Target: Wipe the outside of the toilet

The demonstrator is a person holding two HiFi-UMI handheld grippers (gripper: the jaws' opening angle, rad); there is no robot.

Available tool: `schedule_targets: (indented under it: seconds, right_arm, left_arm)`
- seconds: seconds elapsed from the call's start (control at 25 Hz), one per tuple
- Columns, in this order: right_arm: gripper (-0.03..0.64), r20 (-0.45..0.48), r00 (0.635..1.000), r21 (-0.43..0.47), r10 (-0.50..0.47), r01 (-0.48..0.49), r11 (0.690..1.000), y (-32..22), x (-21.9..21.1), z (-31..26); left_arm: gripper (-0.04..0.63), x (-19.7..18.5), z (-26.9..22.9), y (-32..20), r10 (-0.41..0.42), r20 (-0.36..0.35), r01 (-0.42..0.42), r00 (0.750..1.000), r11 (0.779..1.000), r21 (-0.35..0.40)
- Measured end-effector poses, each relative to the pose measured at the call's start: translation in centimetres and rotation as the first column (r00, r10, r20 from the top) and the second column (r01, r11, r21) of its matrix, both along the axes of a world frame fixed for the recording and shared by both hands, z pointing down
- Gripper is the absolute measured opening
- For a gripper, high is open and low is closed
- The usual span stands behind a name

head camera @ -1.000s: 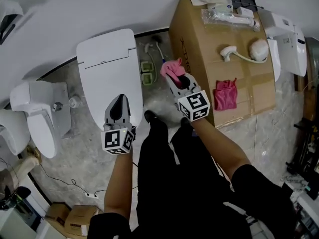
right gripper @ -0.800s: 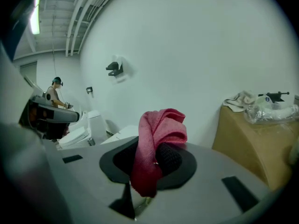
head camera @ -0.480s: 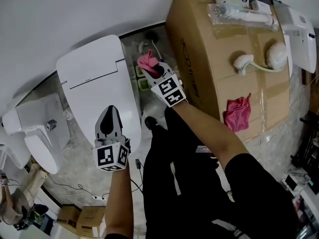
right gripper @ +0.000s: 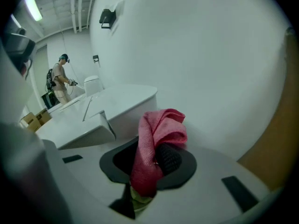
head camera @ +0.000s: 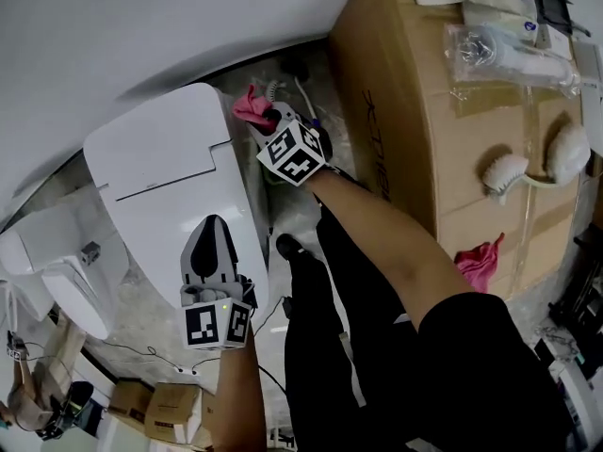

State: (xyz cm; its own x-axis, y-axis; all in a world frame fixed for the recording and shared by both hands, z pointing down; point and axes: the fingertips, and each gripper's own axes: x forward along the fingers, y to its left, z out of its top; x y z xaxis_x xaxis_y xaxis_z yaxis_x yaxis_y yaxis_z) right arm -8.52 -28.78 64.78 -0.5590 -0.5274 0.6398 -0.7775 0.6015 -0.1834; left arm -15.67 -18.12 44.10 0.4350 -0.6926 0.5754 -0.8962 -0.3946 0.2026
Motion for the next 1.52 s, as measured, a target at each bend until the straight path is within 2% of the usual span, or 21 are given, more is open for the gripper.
schedule_targets:
  seconds: [0.16,0.32,0.48,0.6,0.76,0.96,1.12,1.52]
  right_arm:
    - [0.101,-0.023,0.997,0.007,-0.079,0.079,0.997,-2.7,-1.2,2.6]
    - [0.101,-0.085,0.983,0.026,-0.160,0.163,0.986,-4.2,-1.8,4.9]
    - [0.101,-0.175,0.941,0.083,-0.291,0.308,0.948,-3.9,-2.5,5.8]
    - [0.098,-0.203,0.918,0.101,-0.339,0.364,0.926,-3.5,-2.7,5.9]
    - [0.097,-0.174,0.920,0.092,-0.351,0.370,0.925,-2.6,-3.0,5.5]
    - [0.095,-0.163,0.922,0.082,-0.351,0.367,0.927,0.8,-3.6,5.4]
    - [0.095,-0.137,0.930,0.063,-0.341,0.352,0.934,5.3,-4.7,5.4]
    - [0.095,-0.060,0.945,-0.002,-0.322,0.322,0.947,18.4,-7.9,5.9]
  left_arm:
    - [0.020,0.1,1.5,-1.0,-0.014,0.010,0.014,1.000,1.000,-0.010]
    - [0.020,0.1,2.6,-1.9,-0.023,0.014,0.023,1.000,1.000,-0.011]
    - [0.020,0.2,3.5,-1.8,-0.017,0.005,0.017,1.000,1.000,-0.024]
    - [0.020,0.4,4.2,-1.4,-0.006,-0.006,0.006,1.000,0.999,-0.038]
    - [0.020,0.6,4.3,-0.9,-0.003,-0.016,0.003,1.000,0.999,-0.045]
    - [0.020,1.0,4.0,-0.1,0.052,-0.021,-0.053,0.998,0.998,-0.045]
    - [0.020,0.3,4.1,1.6,0.091,-0.007,-0.091,0.996,0.995,-0.048]
    - [0.020,-2.0,3.8,5.6,0.110,-0.014,-0.111,0.994,0.993,-0.039]
